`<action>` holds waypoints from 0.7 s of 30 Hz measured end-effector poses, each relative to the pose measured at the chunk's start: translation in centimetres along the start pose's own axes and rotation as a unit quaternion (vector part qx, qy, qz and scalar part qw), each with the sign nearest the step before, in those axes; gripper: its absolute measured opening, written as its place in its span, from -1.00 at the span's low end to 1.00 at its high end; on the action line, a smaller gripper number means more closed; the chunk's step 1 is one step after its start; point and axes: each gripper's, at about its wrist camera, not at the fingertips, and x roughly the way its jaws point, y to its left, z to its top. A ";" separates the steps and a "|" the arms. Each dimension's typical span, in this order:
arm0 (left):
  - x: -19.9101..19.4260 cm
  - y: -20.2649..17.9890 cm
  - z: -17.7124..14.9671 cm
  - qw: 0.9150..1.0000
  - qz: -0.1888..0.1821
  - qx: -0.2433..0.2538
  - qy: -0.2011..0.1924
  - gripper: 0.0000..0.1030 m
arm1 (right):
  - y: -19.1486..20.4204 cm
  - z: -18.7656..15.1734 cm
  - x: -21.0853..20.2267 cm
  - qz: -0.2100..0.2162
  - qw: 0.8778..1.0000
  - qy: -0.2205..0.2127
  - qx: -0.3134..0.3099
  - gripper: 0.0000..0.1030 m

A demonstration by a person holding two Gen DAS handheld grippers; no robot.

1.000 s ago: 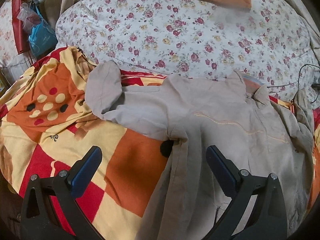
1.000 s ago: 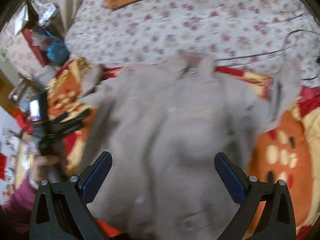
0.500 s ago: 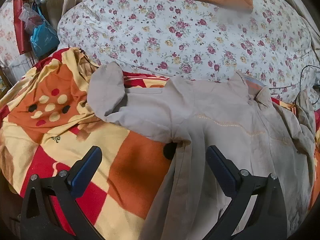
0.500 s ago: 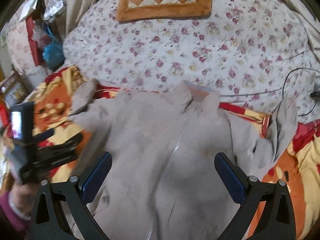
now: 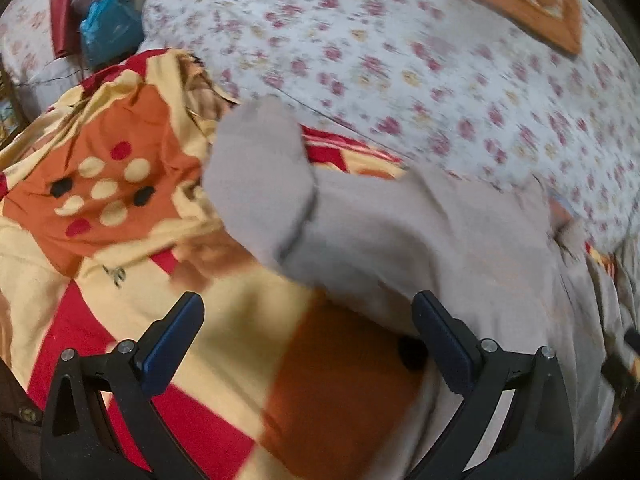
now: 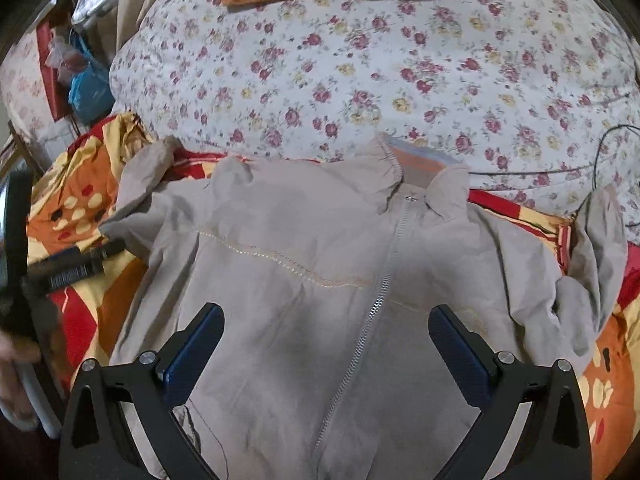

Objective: Fold large clothes

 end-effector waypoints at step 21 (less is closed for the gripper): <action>7.0 -0.7 8.6 0.998 0.065 -0.006 -0.001 1.00 | -1.7 0.7 3.1 0.004 1.000 0.013 -0.002 0.99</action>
